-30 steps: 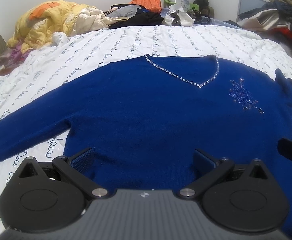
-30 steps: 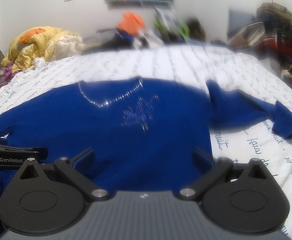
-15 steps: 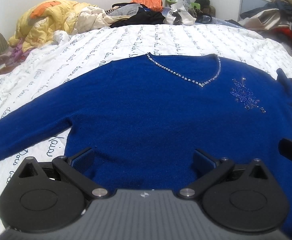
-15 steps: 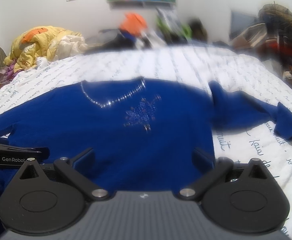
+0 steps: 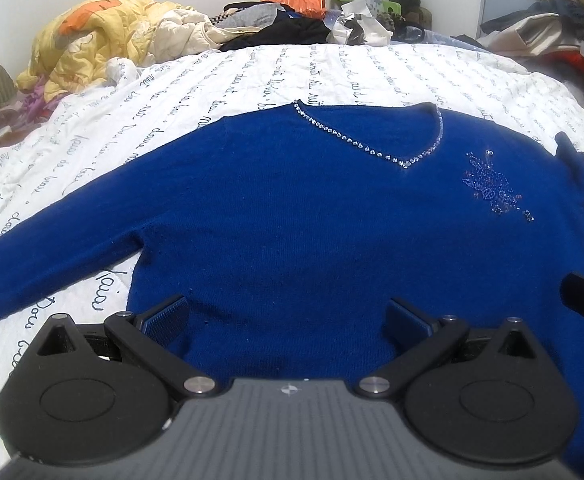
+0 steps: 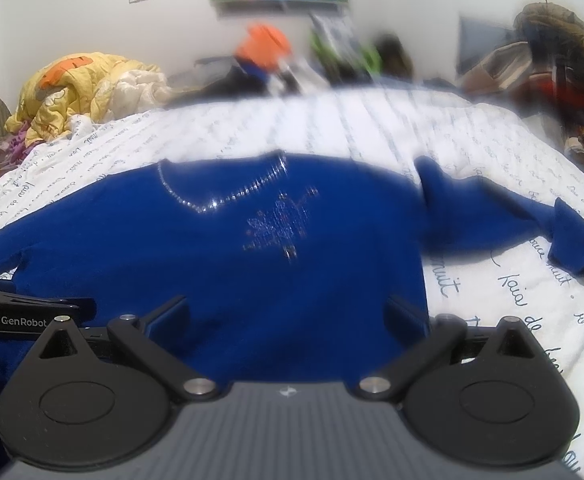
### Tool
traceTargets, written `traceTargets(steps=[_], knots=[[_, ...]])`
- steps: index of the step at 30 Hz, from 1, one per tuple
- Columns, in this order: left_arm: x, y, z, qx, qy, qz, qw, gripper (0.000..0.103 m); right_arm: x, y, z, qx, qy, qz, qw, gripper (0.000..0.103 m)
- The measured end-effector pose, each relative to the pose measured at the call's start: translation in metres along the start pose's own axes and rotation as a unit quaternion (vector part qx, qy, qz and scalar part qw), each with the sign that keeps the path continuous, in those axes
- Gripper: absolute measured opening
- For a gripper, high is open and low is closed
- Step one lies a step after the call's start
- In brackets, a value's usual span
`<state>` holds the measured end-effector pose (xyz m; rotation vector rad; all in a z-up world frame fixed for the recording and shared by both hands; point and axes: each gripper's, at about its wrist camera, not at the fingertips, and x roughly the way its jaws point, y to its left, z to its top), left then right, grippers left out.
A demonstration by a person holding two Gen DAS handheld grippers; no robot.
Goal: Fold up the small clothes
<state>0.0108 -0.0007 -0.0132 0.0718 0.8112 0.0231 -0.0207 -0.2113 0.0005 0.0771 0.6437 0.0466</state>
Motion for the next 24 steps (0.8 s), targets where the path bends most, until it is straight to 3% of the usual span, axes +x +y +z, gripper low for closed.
traceTargets(steps=[24], knots=[[0.0037,0.0008,-0.0008,-0.003,0.009,0.000,1.0000,0.103,0.0014,-0.0029,-0.0013,0.005,0.001,-0.001,1.000,0.103]])
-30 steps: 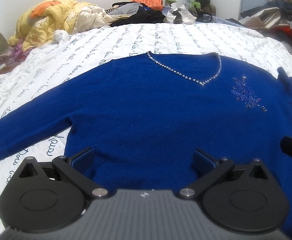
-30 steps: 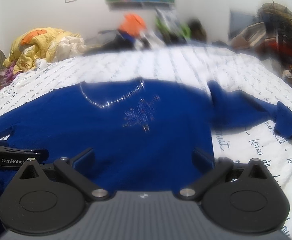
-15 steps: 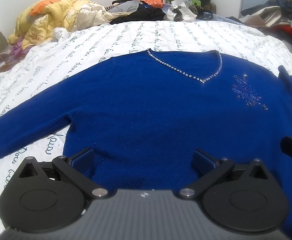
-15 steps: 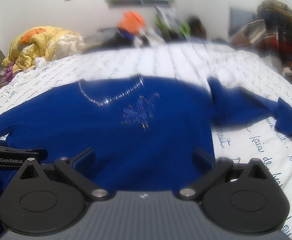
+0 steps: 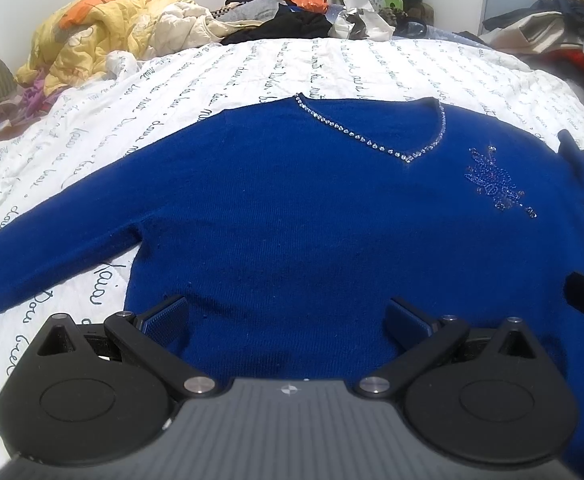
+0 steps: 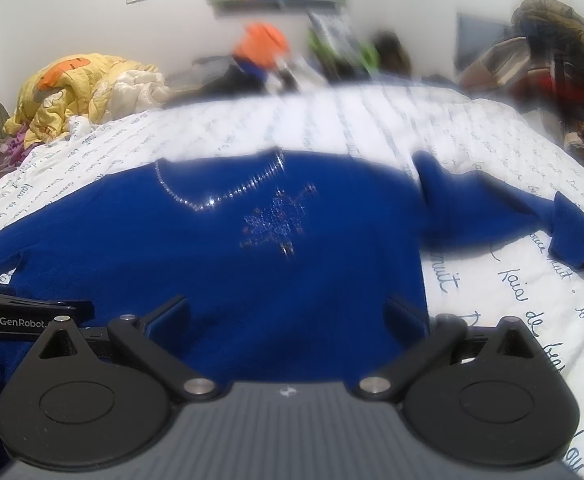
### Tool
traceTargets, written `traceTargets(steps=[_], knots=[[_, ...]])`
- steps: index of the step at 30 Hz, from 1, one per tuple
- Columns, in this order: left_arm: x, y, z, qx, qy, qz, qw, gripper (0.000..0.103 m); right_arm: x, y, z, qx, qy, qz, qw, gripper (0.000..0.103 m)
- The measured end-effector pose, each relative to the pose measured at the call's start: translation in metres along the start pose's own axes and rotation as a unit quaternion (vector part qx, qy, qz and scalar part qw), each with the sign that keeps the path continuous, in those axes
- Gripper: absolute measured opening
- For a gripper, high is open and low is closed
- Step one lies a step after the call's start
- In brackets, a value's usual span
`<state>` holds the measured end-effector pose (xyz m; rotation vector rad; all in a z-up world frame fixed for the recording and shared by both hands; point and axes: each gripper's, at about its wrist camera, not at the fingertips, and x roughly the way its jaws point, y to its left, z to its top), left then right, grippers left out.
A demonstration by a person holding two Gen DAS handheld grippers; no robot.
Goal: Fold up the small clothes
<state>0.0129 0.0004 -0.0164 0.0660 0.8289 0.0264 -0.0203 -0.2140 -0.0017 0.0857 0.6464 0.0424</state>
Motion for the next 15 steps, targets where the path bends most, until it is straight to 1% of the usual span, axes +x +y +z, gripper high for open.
traceTargets(steps=[2,7,12,15], knots=[[0.000,0.000,0.000,0.000,0.000,0.000,1.0000,0.103,0.000,-0.001,0.000,0.001,-0.002,-0.001,1.000,0.103],[-0.001,-0.002,0.002,0.004,-0.001,0.001,1.0000,0.103,-0.002,-0.002,-0.001,0.002,-0.009,0.013,1.000,0.103],[-0.003,-0.008,0.007,0.013,-0.008,0.005,0.9999,0.103,-0.002,-0.001,-0.001,-0.006,-0.011,0.005,1.000,0.103],[-0.004,-0.013,0.010,0.018,-0.012,0.007,0.9997,0.103,-0.004,-0.005,0.000,-0.005,-0.023,-0.002,1.000,0.103]])
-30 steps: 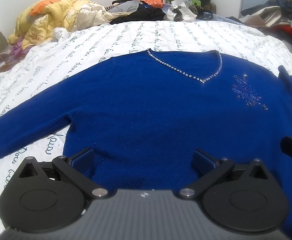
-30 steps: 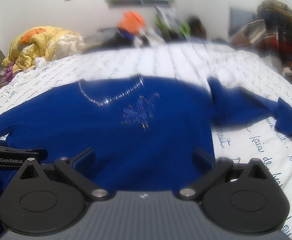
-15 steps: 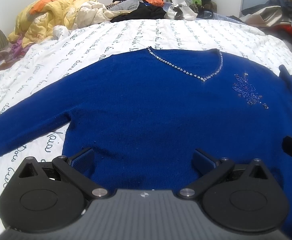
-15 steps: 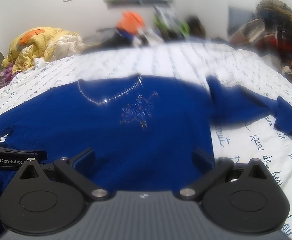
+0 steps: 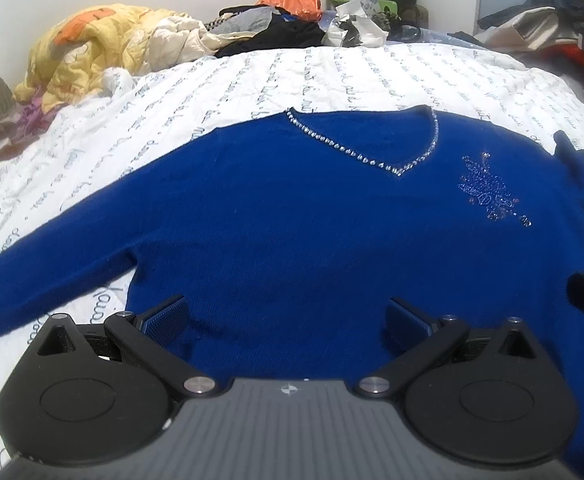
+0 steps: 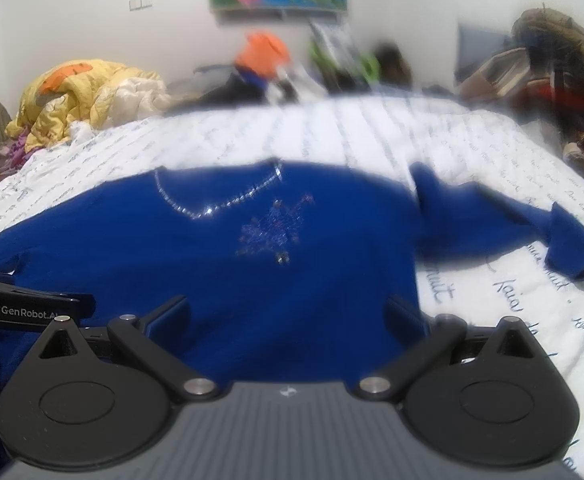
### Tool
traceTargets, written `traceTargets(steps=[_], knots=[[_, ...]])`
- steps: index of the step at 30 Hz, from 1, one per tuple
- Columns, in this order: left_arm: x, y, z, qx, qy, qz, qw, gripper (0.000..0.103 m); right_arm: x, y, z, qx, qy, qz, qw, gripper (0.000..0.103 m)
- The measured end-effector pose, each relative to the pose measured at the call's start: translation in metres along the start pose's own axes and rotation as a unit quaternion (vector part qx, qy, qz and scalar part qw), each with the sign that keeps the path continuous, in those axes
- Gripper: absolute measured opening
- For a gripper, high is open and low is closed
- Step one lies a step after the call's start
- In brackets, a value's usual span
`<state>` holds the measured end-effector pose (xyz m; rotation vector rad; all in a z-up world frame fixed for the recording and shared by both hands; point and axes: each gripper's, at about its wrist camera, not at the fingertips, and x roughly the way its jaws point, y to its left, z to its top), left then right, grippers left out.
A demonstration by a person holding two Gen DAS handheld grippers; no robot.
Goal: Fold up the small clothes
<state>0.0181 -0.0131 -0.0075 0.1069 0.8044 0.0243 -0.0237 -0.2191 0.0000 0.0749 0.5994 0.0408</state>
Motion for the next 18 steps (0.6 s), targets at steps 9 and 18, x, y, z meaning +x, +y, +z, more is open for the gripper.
traceTargets(steps=[9,18], knots=[[-0.001,-0.011,0.002,0.010,0.005,-0.026,0.9996,0.103,-0.004,-0.016,0.001,-0.027,-0.036,0.018,0.999,0.103],[0.001,-0.008,-0.001,0.009,0.011,-0.026,0.9996,0.103,0.015,-0.131,0.011,-0.009,-0.040,-0.174,0.984,0.103]])
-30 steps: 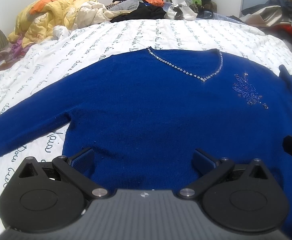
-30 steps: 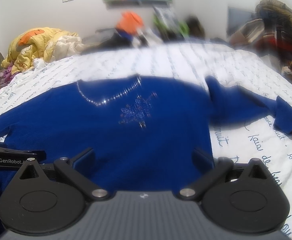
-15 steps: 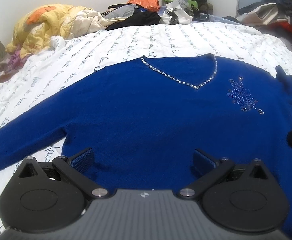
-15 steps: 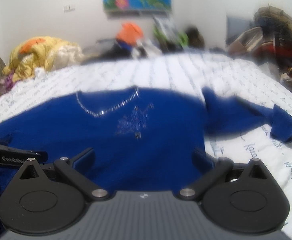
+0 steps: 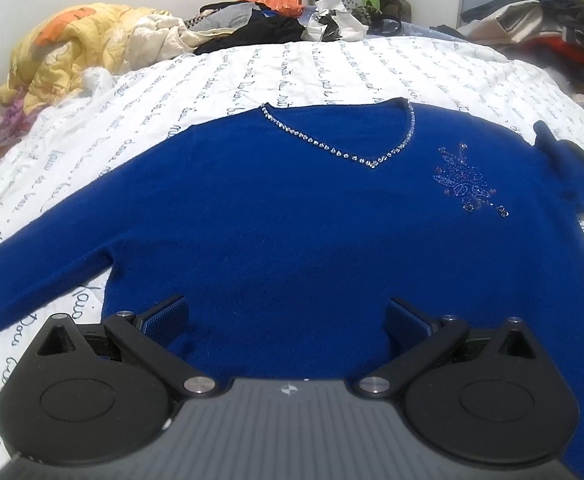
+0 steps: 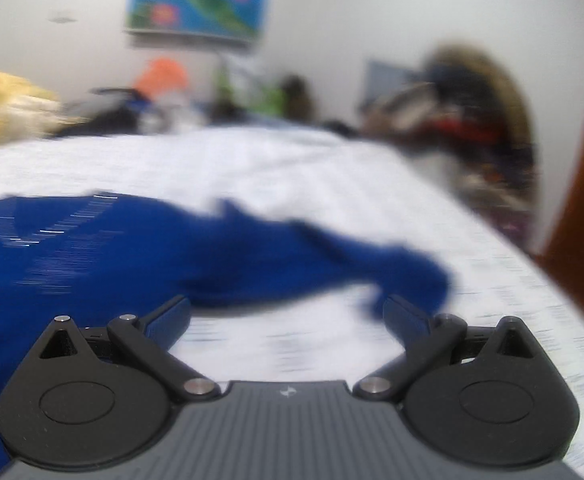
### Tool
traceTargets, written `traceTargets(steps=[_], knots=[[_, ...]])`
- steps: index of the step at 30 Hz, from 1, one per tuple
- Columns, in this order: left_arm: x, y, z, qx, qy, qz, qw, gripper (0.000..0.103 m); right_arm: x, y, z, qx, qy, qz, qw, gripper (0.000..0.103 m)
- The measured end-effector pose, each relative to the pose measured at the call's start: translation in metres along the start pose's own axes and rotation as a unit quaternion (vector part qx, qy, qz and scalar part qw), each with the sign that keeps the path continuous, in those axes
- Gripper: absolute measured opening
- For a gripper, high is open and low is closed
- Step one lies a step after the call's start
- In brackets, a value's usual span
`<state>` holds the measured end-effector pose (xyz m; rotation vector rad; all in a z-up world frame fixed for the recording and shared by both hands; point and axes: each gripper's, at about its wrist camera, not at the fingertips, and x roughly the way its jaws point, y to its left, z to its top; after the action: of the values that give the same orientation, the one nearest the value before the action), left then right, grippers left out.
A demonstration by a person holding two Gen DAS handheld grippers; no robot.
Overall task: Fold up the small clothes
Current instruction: 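Grasp the blue sweater's sleeve cuff with the right gripper, then lift the sleeve with the right gripper and lay it across the sweater body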
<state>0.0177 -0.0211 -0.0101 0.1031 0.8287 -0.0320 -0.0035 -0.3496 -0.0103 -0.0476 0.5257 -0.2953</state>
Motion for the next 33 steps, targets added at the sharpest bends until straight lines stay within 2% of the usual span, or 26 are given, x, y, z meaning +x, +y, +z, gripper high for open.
traceTargets(steps=[3,7,10,11,13,14,15,16,17,18,19,22,25,26,29,33], knots=[[-0.001,-0.002,-0.002,0.005,0.001,0.001,1.0000,0.103,0.033,-0.029,-0.002,-0.024,0.023,-0.048,0.998,0.103],[-0.001,-0.003,-0.003,0.012,0.002,0.004,0.9999,0.103,0.070,-0.039,-0.008,-0.049,0.057,-0.051,0.996,0.103],[0.000,-0.001,-0.002,0.012,0.003,0.007,0.9999,0.103,0.087,-0.043,-0.010,-0.045,0.057,-0.052,0.996,0.102],[0.001,0.000,-0.002,0.012,0.004,0.008,0.9999,0.103,0.088,-0.046,-0.007,-0.039,0.058,-0.047,0.996,0.097],[0.002,0.001,-0.002,0.009,0.006,0.009,0.9999,0.103,0.094,-0.052,-0.004,-0.017,0.057,-0.032,0.998,0.076],[0.003,0.002,-0.002,0.007,0.008,0.009,0.9999,0.103,0.097,-0.055,-0.003,-0.002,0.061,-0.023,0.998,0.058],[0.003,0.002,-0.002,0.006,0.009,0.008,0.9999,0.103,0.100,-0.060,-0.001,0.016,0.064,-0.015,0.998,0.050],[0.003,0.003,-0.003,0.006,0.009,0.008,0.9999,0.103,0.103,-0.067,0.002,0.037,0.069,-0.007,0.997,0.046],[0.002,0.003,-0.003,0.007,0.009,0.009,0.9999,0.103,0.104,-0.072,0.003,0.052,0.072,-0.005,0.996,0.035],[0.002,0.003,-0.003,0.007,0.009,0.009,0.9999,0.103,0.104,-0.076,0.003,0.060,0.072,-0.011,0.996,0.017],[0.002,0.003,-0.003,0.008,0.009,0.009,0.9999,0.103,0.103,-0.079,0.004,0.067,0.071,-0.015,0.995,0.010],[0.002,0.004,-0.003,0.006,0.009,0.009,0.9999,0.103,0.096,-0.101,0.007,0.131,0.064,0.011,0.989,0.009],[0.000,0.005,-0.003,0.004,0.008,0.008,0.9999,0.103,0.088,-0.134,0.008,0.230,0.060,0.058,0.969,0.008],[0.000,0.006,-0.003,0.004,0.008,0.008,0.9999,0.103,0.085,-0.147,0.008,0.269,0.057,0.080,0.958,0.008],[0.000,0.007,-0.003,0.005,0.007,0.008,0.9999,0.103,0.067,-0.182,0.008,0.376,0.042,0.163,0.911,0.008],[0.000,0.011,-0.003,-0.002,0.010,0.006,0.9999,0.103,0.034,-0.192,0.015,0.427,0.027,0.269,0.863,0.008]])
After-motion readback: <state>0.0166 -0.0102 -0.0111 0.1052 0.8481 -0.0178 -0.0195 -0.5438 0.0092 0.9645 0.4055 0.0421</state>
